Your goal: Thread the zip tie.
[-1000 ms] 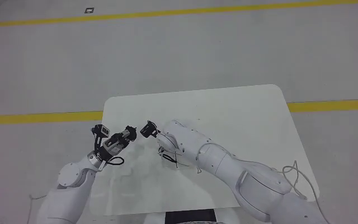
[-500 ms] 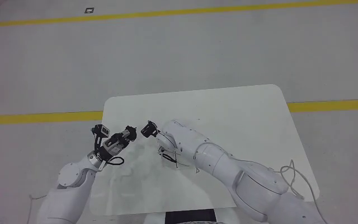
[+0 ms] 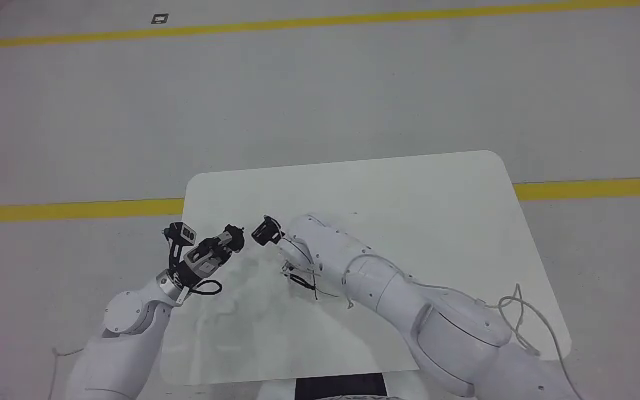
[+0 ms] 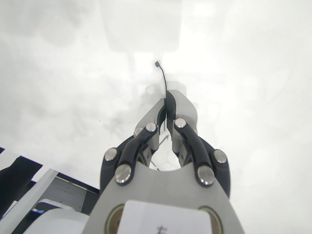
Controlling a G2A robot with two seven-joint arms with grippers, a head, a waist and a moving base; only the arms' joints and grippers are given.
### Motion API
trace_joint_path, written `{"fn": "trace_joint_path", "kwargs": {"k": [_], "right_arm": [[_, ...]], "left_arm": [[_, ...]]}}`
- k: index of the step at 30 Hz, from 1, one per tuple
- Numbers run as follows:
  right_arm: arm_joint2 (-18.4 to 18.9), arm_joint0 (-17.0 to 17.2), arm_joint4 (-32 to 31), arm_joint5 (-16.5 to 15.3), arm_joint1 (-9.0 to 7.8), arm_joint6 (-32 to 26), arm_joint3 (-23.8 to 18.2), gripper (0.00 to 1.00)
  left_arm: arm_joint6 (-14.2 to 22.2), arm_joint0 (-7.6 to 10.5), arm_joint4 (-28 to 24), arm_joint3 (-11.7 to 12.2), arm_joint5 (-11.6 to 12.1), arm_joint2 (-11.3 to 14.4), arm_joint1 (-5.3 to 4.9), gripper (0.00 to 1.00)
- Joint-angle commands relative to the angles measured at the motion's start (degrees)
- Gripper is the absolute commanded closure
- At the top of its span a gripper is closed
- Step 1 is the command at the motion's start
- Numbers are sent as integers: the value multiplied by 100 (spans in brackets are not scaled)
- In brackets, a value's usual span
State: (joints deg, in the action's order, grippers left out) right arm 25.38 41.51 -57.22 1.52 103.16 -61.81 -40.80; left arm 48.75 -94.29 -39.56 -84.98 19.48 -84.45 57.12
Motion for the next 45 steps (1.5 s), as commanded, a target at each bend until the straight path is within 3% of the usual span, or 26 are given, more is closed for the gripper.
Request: {"fn": "trace_joint_path", "kwargs": {"k": [1,8,15,20,24,26,29,41,45], "right_arm": [[12,4,-24,14,9,4,-6,100],[188,30,-78,99,-29,101,-172,100],[648,228,-100,200,-257,293,-749,100],[1291,737,-207,167,-622,477,-1710,100],[1879,1445,-399,-53,-961,440,-2797,100],[2227,1875,-296,-452,-1126,435,-3362,100],[2575,2347,-249,-1049,-1309,424,-3863,100],[2580,2358,-250,-1039,-1311,461,-3862,100],[2727,2669,-275,-1008,-1382,938,-4206,100]], "left_arm": [[0,0,0,0,0,0,0,100],[0,0,0,0,0,0,0,100],[0,0,0,0,0,0,0,100],[0,0,0,0,0,0,0,100],[0,0,0,0,0,0,0,100],[0,0,0,0,0,0,0,100],[0,0,0,0,0,0,0,100],[0,0,0,0,0,0,0,100],[0,0,0,0,0,0,0,100]]}}
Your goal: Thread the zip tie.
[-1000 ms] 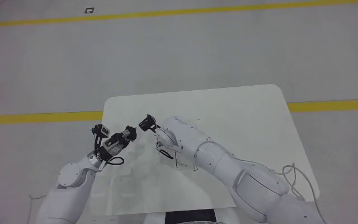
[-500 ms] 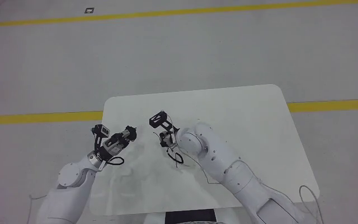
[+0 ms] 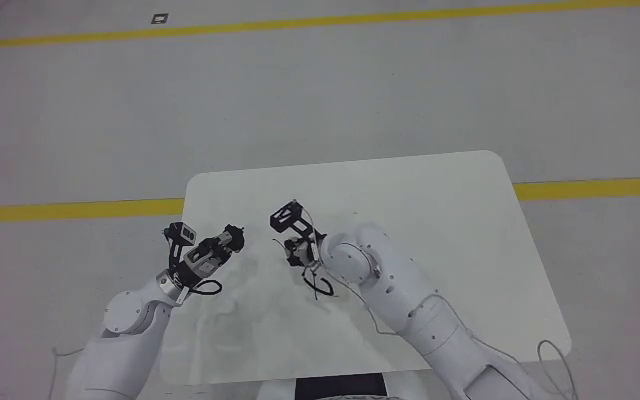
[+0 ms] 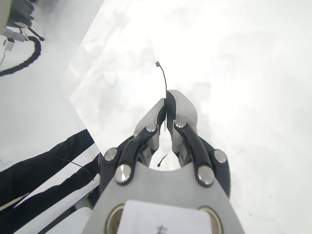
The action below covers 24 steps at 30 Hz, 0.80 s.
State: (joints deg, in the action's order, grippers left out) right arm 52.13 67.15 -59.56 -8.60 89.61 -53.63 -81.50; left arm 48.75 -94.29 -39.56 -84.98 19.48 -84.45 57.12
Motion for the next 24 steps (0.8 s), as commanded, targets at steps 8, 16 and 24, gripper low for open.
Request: {"fn": "trace_joint_path", "kwargs": {"k": [8,16,24], "right_arm": [[504,1388,-264,-277,-281,1272,-1302,100],[744,2290,-492,-956,-474,2666,-1851,100],[681,2338,-733,-1073,-526,3120,-2016,100]], "left_arm": [[0,0,0,0,0,0,0,100],[0,0,0,0,0,0,0,100],[0,0,0,0,0,0,0,100]]}}
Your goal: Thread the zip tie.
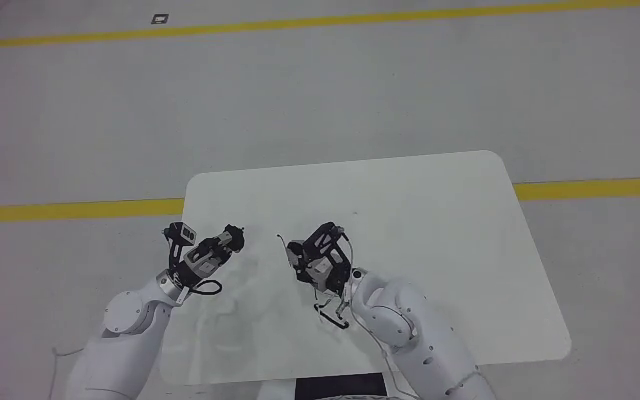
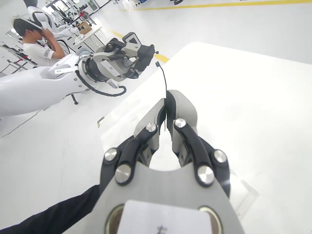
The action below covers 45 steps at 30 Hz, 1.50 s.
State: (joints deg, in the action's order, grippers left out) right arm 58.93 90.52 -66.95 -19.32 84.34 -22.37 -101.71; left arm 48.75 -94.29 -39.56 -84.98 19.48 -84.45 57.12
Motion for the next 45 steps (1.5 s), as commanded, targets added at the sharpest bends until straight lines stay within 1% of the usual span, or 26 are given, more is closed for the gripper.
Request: {"fn": "trace_joint_path", "kwargs": {"k": [1,6,8,9,12,15,16,17,20,23,25,27,36,38,39,41,43,45], "right_arm": [[2,0,7,-1,1,-7,4,100],[2,0,7,-1,1,-7,4,100],[-15,20,87,-8,-1,185,-19,100],[-26,47,168,-16,-5,305,-31,100],[-69,129,382,-16,-30,669,-76,100],[-174,142,662,-16,-75,927,-67,100],[-216,140,761,-16,-98,1000,-52,100],[-246,137,846,-16,-117,1049,-40,100],[-326,104,1094,-16,-180,1185,57,100],[-415,38,1276,-16,-238,1306,179,100],[-503,-19,1454,-16,-272,1332,225,100],[-520,-43,1486,-16,-285,1337,239,100],[-520,-43,1486,-16,-285,1337,239,100],[-520,-43,1486,-16,-285,1337,239,100],[-527,-42,1456,30,-286,1361,249,100],[-580,-22,1464,106,-281,1488,277,100],[-626,-26,1339,193,-279,1620,326,100],[-693,-36,1320,235,-270,1772,407,100]], "left_arm": [[0,0,0,0,0,0,0,100],[0,0,0,0,0,0,0,100],[-63,13,82,-8,-46,63,8,100],[-20,18,120,-5,-47,101,10,100],[276,45,84,116,0,168,14,100],[691,131,56,295,0,178,23,100],[899,163,33,387,0,168,32,100],[1028,194,-1,447,0,151,42,100],[1611,283,-137,644,0,98,91,100],[2098,348,-82,791,0,36,158,100],[2296,379,54,889,0,29,201,100],[2333,414,132,915,0,23,240,100],[2333,414,132,915,0,23,240,100],[2283,404,148,893,-62,91,247,100],[2293,397,137,896,-45,122,249,100],[2263,400,274,862,0,101,251,100],[2243,372,271,822,0,64,275,100],[2231,347,386,757,0,0,314,100]]}}
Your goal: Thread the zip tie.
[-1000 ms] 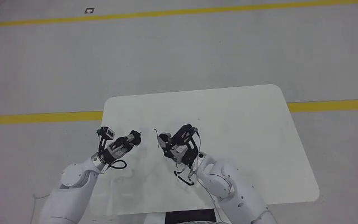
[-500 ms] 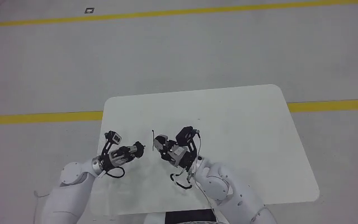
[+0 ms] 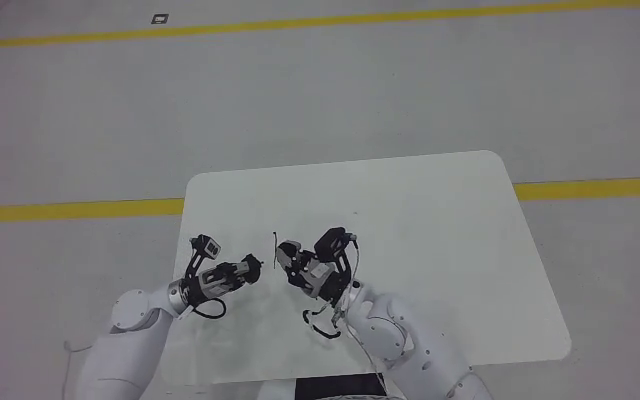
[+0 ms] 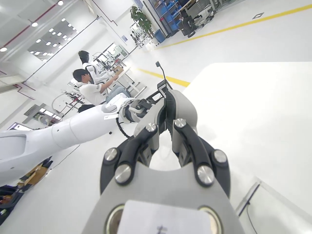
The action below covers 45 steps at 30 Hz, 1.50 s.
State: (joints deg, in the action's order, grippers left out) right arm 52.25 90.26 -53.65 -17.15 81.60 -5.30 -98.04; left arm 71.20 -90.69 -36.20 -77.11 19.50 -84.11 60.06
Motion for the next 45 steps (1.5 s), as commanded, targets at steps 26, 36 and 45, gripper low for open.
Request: {"fn": "trace_joint_path", "kwargs": {"k": [26,36,45], "right_arm": [[-533,-394,-589,558,113,842,515,100],[-790,-603,-791,914,197,972,726,100],[-852,-687,-860,1024,227,1004,799,100]], "left_arm": [[214,-75,282,67,-2,-528,476,100],[214,-75,282,67,-2,-528,476,100],[214,-75,282,67,-2,-528,476,100]]}}
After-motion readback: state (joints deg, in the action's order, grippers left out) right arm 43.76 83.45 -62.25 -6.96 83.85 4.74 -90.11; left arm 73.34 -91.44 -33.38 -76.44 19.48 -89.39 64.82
